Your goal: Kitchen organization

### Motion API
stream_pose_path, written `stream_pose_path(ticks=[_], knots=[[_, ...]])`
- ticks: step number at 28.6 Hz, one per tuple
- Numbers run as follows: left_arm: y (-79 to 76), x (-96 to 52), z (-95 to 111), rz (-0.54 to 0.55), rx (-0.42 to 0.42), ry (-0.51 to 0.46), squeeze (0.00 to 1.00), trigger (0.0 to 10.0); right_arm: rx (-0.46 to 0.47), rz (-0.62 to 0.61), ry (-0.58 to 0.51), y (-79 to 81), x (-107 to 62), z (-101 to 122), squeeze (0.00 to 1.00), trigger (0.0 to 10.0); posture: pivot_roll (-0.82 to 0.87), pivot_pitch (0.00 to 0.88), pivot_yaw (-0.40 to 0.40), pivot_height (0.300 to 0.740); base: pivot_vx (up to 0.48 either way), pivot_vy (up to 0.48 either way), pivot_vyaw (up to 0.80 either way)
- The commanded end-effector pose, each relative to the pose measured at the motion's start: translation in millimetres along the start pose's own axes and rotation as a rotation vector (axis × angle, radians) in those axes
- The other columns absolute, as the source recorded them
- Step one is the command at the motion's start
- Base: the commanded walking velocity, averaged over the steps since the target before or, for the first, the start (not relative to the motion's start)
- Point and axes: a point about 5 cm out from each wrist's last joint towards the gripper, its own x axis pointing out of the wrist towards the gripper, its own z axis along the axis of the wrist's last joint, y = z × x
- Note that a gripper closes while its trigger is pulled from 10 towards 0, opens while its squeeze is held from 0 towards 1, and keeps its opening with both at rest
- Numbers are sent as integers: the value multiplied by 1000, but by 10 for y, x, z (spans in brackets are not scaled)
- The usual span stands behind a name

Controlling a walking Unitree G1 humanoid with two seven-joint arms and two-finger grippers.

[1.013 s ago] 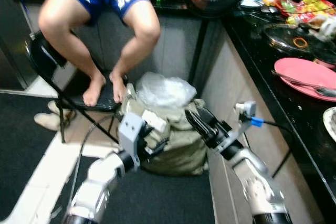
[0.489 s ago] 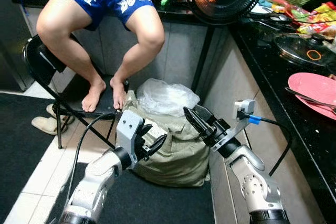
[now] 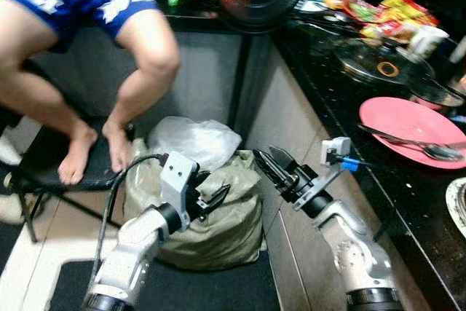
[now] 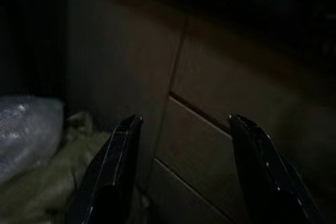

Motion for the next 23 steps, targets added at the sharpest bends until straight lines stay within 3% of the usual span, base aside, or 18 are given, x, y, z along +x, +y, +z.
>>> stream_pose_path(ticks=[1, 3, 6, 8, 9, 14, 15, 17, 18, 23], knots=[[53, -40, -21, 16, 11, 18, 0, 10000, 2, 139, -56, 224, 134, 168, 0, 10000, 127, 1, -109, 740, 307, 0, 0], [52, -40, -20, 16, 12, 17, 0, 10000, 23, 286, -143, 460, 211, 425, 0, 10000, 129, 2, -111, 740, 302, 0, 0], [51, -40, -21, 16, 12, 17, 0, 10000, 40, 373, -200, 592, 220, 584, 0, 10000, 131, 2, -115, 740, 305, 0, 0], [46, -39, -24, 19, 11, 15, 0, 10000, 85, 660, -385, 946, 82, 1068, 0, 10000, 135, 1, -120, 740, 306, 0, 0], [44, -39, -25, 19, 10, 14, 0, 10000, 70, 693, -410, 994, 52, 1147, 0, 10000, 133, 0, -121, 740, 307, 0, 0], [43, -40, -27, 19, 9, 13, 0, 10000, -7, 609, -433, 976, 116, 1253, 0, 10000, 131, 0, -121, 740, 307, 0, 0], [42, -39, -27, 18, 9, 13, 0, 10000, -37, 519, -449, 919, 182, 1299, 0, 10000, 131, 0, -121, 740, 307, 0, 0], [42, -39, -27, 18, 9, 13, 0, 10000, -37, 519, -449, 919, 182, 1299, 0, 10000, 131, 0, -121, 740, 307, 0, 0], [44, -43, -19, 18, -3, 4, 0, 10000, -26, 409, -471, 819, 249, 1364, 0, 10000, 133, 0, -117, 740, 0, 0, 0], [46, -49, -10, 20, -8, -3, 0, 10000, -33, 325, -471, 738, 253, 1450, 0, 10000, 132, 2, -117, 740, 0, 0, 0]])
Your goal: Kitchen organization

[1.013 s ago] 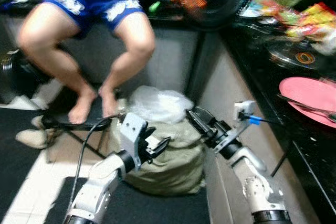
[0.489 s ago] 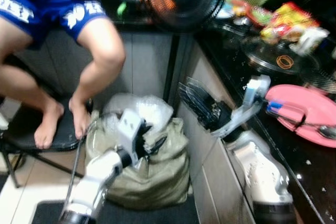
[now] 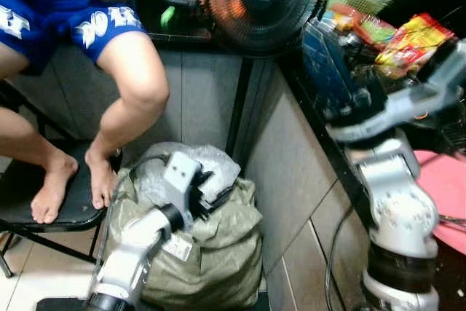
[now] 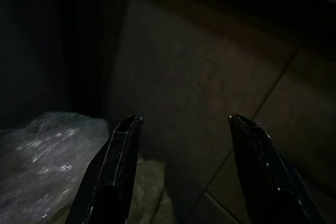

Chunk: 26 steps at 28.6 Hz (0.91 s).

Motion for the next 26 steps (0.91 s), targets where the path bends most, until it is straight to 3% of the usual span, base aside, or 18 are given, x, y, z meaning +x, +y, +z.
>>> stream_pose_path(ticks=[1, 7, 10, 17, 26], knots=[[-41, 10, -23, -17, -9, 6, 0, 10000, -21, -47, -3, -55, -37, 52, 0, 10000, 132, 2, -117, 740, 0, 0, 0], [-40, 11, -20, -18, -14, 3, 0, 10000, -113, -236, 36, -254, -11, 84, 0, 10000, 130, 6, -117, 740, 0, 0, 0], [-40, 10, -18, -18, -15, 1, 0, 10000, -146, -296, 31, -314, 1, 120, 0, 10000, 130, 6, -117, 740, 0, 0, -775], [-38, 8, -15, -19, -16, 0, 0, 10000, -174, -283, 31, -279, 59, 191, 0, 10000, 131, 7, -115, 740, 0, 0, -780], [-37, 9, -12, -20, -15, -1, 0, 10000, -327, -222, 193, -154, 271, 86, 0, 10000, 132, 7, -115, 740, 0, 0, -781]])
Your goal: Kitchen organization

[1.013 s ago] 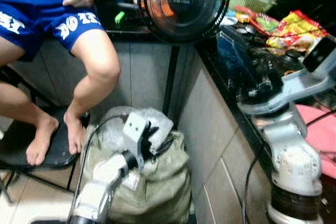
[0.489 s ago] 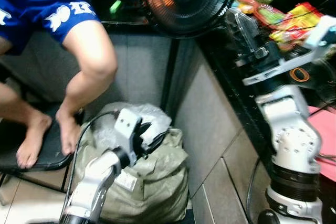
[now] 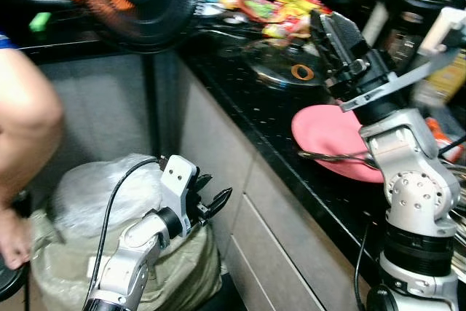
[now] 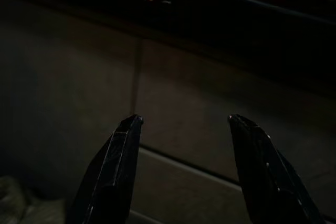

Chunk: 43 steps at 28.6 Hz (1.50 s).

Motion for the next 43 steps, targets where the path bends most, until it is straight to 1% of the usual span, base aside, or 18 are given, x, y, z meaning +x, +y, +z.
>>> stream_pose_path(ticks=[1, 3, 7, 9, 10, 11, 12, 15, 20, 22, 24, 25, 28, 33, 36, 39, 41, 43], knots=[[-23, 7, -12, -10, -7, 3, 0, 10000, -43, 7, 32, 38, 49, -15, 0, 10000, 132, 7, -115, 740, 0, 0, -781], [-25, 9, -11, -10, -6, 3, 0, 10000, -72, 11, 50, 62, 90, -40, 0, 10000, 134, 8, -118, 740, 0, 0, -391], [-28, 9, -8, -7, 0, 1, 0, 10000, -71, 17, 51, 88, 107, -65, 0, 10000, 137, 8, -122, 740, 0, 0, 0], [-16, -13, 5, 5, 8, -6, 0, 10000, -31, 92, 46, 185, 52, -116, 0, 10000, 141, 11, -124, 740, 0, 0, 0], [-16, -13, 5, 5, 8, -6, 0, 10000, -31, 92, 46, 185, 52, -116, 0, 10000, 141, 11, -124, 740, 0, 0, 0], [-11, -26, 16, 11, 14, -12, 0, 10000, -14, 188, 48, 290, -23, -147, 0, 10000, 141, 13, -122, 740, 0, 0, 0], [-11, -30, 19, 12, 16, -13, 0, 10000, -3, 226, 57, 333, -62, -171, 0, 10000, 141, 13, -122, 740, 0, 0, 0], [-6, -34, 27, 11, 19, -15, 0, 10000, 5, 270, 139, 383, -162, -346, 0, 10000, 139, 14, -120, 740, 0, 0, 0], [-3, -33, 30, 13, 21, -16, 0, 10000, -1, 334, 218, 460, -242, -481, 0, 10000, 142, 15, -119, 740, 0, 0, 0], [0, -35, 39, 16, 24, -20, 0, 10000, -9, 434, 331, 566, -355, -643, 0, 10000, 143, 16, -119, 740, 0, 0, 0], [4, -41, 56, 20, 28, -29, 0, 10000, -11, 492, 401, 614, -448, -737, 0, 10000, 143, 16, -119, 740, 0, 0, 0], [4, -41, 56, 20, 28, -29, 0, 10000, -11, 492, 401, 614, -448, -737, 0, 10000, 143, 16, -119, 740, 0, 0, 0], [5, -45, 72, 25, 35, -38, 0, 10000, 6, 525, 450, 624, -554, -824, 0, 10000, 142, 15, -123, 740, 0, 0, 0], [80, -107, 154, 110, 99, -79, 0, 10000, 70, 354, 443, 389, -615, -947, 0, 10000, 140, 18, -128, 740, 0, 0, 0], [107, -131, 170, 140, 118, -88, 0, 10000, 91, 304, 429, 327, -634, -971, 0, 10000, 145, 17, -131, 740, 0, 0, 0], [133, -177, 193, 194, 139, -106, 0, 10000, 181, 152, 384, 165, -738, -1077, 0, 10000, 148, 17, -136, 740, 0, 0, 0], [133, -177, 193, 194, 139, -106, 0, 10000, 181, 152, 384, 165, -738, -1077, 0, 10000, 148, 17, -136, 740, 0, 0, 0], [120, -189, 183, 205, 140, -108, 0, 10000, 264, 49, 354, 93, -851, -1193, 0, 10000, 149, 17, -139, 740, 0, 0, 0]])
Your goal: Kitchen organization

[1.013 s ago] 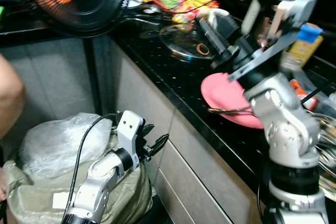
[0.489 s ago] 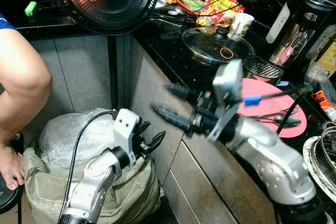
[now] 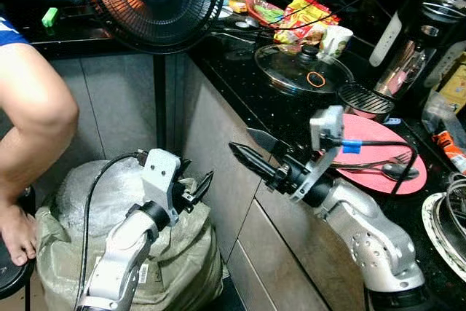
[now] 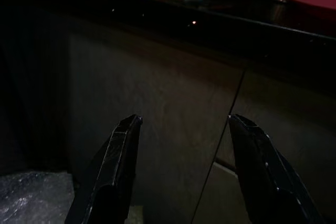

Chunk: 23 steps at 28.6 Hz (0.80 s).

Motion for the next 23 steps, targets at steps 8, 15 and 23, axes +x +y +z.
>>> stream_pose_path(ticks=[8, 15, 23], knots=[[1, -13, 98, 47, 44, -49, 0, 10000, 143, -154, -42, -173, -192, -311, 0, 10000, 145, 22, -137, 740, 0, 0, 0], [87, 1, 264, 94, 67, -105, 0, 10000, 176, -148, -80, -174, -192, -309, 0, 10000, 154, 32, -143, 740, 0, 0, -800], [17, -8, 186, 80, 56, -80, 0, 10000, 188, -117, -91, -151, -190, -307, 0, 10000, 147, 33, -138, 740, 0, 0, -800]])
